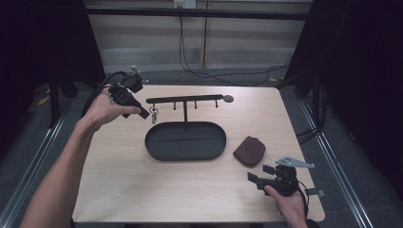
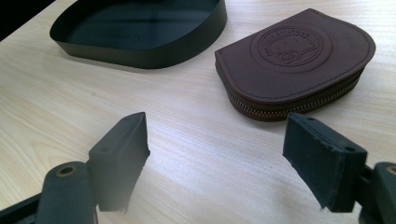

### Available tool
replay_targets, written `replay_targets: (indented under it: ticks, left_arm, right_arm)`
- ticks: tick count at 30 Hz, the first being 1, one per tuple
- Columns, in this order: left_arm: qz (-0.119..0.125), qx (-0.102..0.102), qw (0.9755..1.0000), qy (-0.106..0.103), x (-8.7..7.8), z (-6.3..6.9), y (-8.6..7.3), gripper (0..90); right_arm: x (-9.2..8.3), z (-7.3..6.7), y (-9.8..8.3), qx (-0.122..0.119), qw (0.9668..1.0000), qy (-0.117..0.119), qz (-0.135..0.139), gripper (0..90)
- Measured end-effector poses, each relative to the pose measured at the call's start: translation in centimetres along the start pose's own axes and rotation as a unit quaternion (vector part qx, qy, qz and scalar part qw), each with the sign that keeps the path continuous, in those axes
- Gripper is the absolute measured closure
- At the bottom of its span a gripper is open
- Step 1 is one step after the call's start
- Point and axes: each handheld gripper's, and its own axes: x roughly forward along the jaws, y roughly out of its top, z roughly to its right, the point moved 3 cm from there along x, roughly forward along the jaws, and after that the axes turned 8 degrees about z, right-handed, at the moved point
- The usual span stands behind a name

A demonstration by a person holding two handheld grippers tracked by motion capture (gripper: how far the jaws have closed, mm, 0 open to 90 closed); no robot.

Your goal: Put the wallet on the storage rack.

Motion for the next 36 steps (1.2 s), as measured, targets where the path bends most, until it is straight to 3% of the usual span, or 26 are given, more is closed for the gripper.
replay_targets:
  ticks: [12, 16, 18, 22, 26, 29, 30, 34, 36]
  left_arm:
    - [0.055, 0.001, 0.9985, 0.004, -0.1, 1.4, -2.3, 37.8]
    - [0.071, -0.007, 0.9974, 0.007, 0.0, 1.3, -3.2, 29.3]
    - [0.082, -0.02, 0.9964, 0.011, 0.1, 1.3, -3.8, 25.9]
    - [0.092, -0.019, 0.9955, 0.011, 0.6, 1.6, -5.0, 19.2]
    - [0.11, -0.019, 0.9937, 0.005, 1.3, 2.2, -6.6, 18.0]
    - [0.113, 0.0, 0.9935, -0.017, 1.8, 2.8, -7.7, 19.5]
    - [0.117, -0.003, 0.9929, -0.022, 2.0, 2.9, -7.9, 18.3]
    - [0.126, -0.01, 0.9919, -0.012, 2.8, 3.8, -9.4, 19.1]
    - [0.139, -0.012, 0.9902, -0.011, 3.2, 4.2, -10.3, 18.6]
  right_arm:
    - [0.0, 0.1, 0.1, 0.002, 1.0, -0.005, 0.001, 22.1]
    - [0.0, 0.1, 0.1, 0.002, 1.0, -0.007, 0.003, 22.1]
    - [0.0, 0.1, 0.1, 0.003, 1.0, -0.007, 0.003, 22.1]
    - [-0.1, 0.1, 0.1, 0.002, 1.0, -0.005, 0.003, 22.1]
    - [-0.1, 0.1, 0.1, 0.001, 1.0, -0.006, 0.002, 22.0]
    - [0.0, 0.1, 0.1, 0.002, 1.0, -0.007, 0.002, 22.0]
    - [-0.1, 0.1, 0.1, 0.002, 1.0, -0.008, 0.003, 21.9]
    - [-0.1, 0.1, 0.1, 0.005, 0.9999, -0.008, 0.004, 21.9]
    - [-0.2, 0.2, 0.1, 0.006, 0.9999, -0.008, 0.005, 21.7]
